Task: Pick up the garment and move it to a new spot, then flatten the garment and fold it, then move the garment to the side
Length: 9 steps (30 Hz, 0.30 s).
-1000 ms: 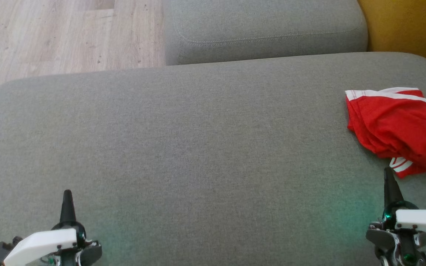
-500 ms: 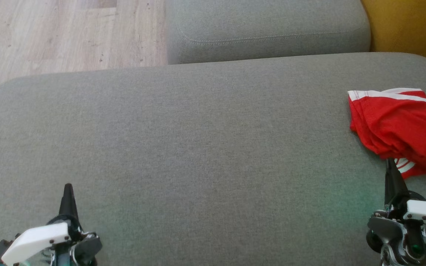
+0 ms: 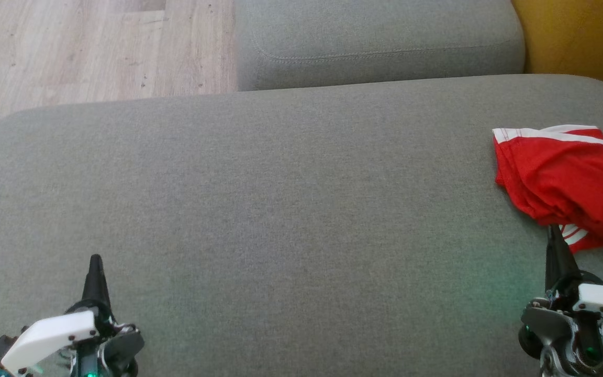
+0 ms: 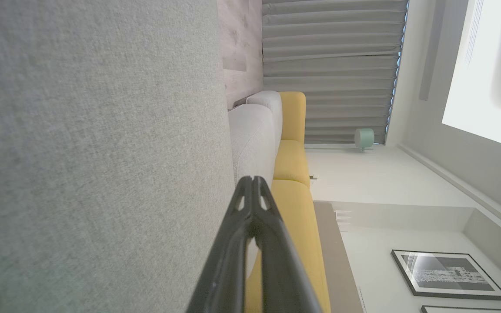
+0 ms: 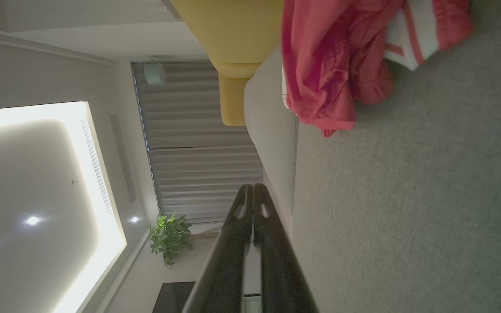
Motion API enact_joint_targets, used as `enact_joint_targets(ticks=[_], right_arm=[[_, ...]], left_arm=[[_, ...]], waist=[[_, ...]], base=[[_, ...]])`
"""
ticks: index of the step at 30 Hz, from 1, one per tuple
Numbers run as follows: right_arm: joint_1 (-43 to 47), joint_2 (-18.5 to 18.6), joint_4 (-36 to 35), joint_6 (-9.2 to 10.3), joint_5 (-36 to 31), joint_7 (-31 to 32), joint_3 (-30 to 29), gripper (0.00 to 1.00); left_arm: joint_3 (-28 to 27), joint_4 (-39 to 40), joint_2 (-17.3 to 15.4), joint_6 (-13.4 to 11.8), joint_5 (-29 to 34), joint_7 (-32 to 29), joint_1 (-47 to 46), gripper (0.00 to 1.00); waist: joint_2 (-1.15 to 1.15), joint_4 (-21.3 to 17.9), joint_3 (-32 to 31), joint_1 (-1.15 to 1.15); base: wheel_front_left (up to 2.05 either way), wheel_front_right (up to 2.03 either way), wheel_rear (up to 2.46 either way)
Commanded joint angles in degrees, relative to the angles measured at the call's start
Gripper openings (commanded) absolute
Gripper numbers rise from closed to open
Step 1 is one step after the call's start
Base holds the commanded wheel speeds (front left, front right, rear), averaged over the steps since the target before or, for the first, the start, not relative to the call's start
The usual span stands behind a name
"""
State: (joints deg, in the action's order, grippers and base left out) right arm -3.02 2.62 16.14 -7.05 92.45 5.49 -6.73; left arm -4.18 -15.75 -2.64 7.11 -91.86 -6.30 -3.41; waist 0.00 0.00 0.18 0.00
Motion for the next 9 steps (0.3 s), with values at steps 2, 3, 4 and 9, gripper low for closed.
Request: enact_joint_targets(ticks=[2,3,4,9], right_arm=[[-3.1,0.8,-2.2,-0.44,0.3,0.4,1.0,0.00],[-3.1,0.8,-2.2,-0.44,0.3,0.4,0.9,0.00],[-3.1,0.8,-2.2,-0.44,0.3,0.4,0.9,0.00],[-3.1,0.8,-2.2,-0.44,0.3,0.5,0.9,0.00]], left_arm=[[-2.4,1.7,-0.2,0.4,-0.3,-0.2,-2.8,0.00],[-2.4,1.7,-0.2,0.4,-0.3,-0.2,-2.8,0.00],[-2.4,1.7,-0.2,0.4,-0.3,-0.2,-2.8,0.00],[-2.4,1.7,-0.2,0.4,-0.3,-0.2,-2.8,0.00]], waist=[[0.00,0.0,0.0,0.00],[0.00,0.0,0.0,0.00],[0.00,0.0,0.0,0.00],[0.00,0.0,0.0,0.00]], base=[[0.00,0.00,0.00],[0.00,0.00,0.00],[0.00,0.00,0.00],[0.00,0.00,0.00]])
